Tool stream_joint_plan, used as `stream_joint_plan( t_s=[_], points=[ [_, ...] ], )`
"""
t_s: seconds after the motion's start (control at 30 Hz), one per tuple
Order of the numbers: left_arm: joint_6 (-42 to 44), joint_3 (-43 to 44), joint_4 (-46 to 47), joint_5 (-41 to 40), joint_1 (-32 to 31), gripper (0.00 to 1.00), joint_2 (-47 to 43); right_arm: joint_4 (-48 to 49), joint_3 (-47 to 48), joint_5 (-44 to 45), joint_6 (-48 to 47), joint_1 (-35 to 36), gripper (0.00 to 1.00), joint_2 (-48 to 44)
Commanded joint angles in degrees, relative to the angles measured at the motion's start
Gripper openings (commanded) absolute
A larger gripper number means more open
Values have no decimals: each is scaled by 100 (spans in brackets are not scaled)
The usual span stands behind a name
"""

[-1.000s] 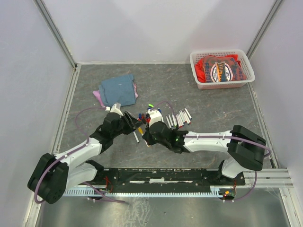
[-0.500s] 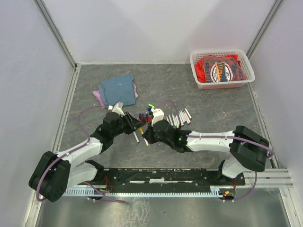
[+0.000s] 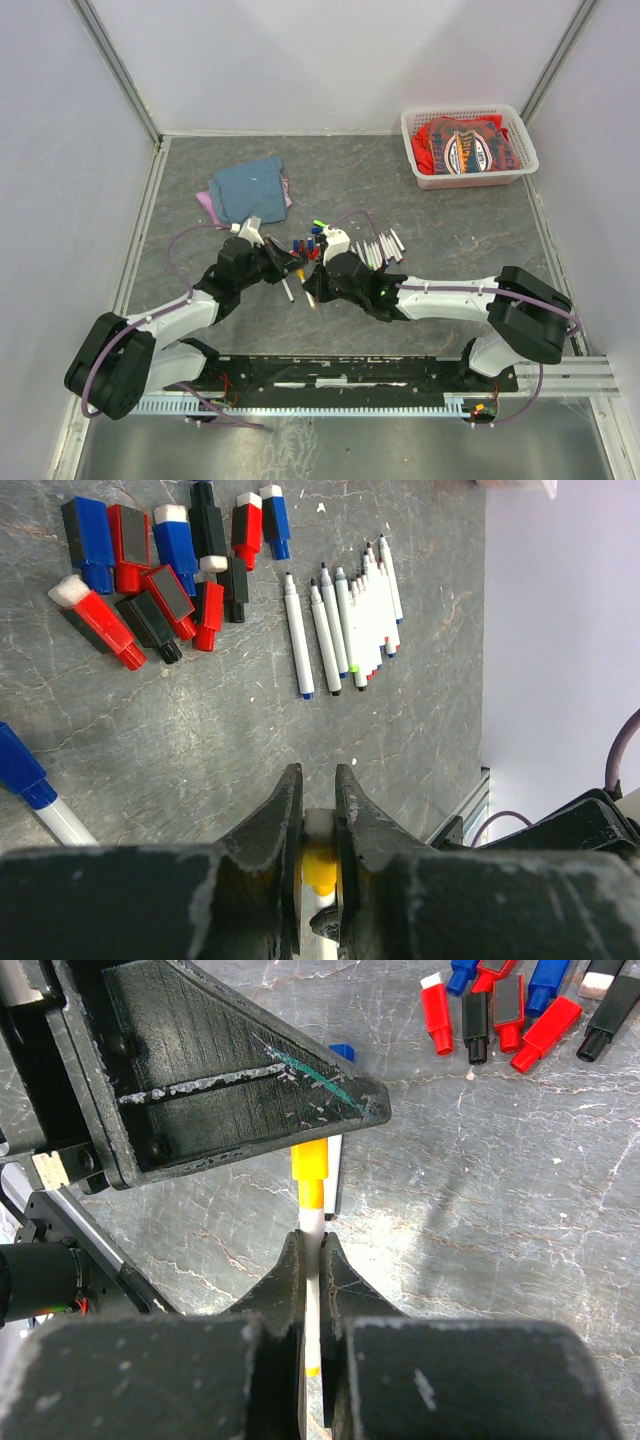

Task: Open the pen caps
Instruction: Open the pen cap from the pen.

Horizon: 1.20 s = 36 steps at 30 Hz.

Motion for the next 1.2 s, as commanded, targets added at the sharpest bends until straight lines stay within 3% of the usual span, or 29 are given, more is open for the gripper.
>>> stream_joint_plan(
  t_s=[0.0,0.77,0.8,0.93,1.17],
  points=[
    [-86,-3,284,75,-5,3,-163,217,97,-52,36,-24,1,-108],
    [-91,202,-22,-126,-11,3,-451,183,-38,-113,-183,-53,1,-221],
    [-79,220,-18,-111,-9,3,-436,222,-49,-126,-178,-48,3,-218],
    [-98,208,62,-48,-12,3,-395,194,-9,-140,-174,-45,27,-265],
    [-151,282,70,-1,-5,3,-393,250,-51,-175,-148,-58,36,-266]
  ],
)
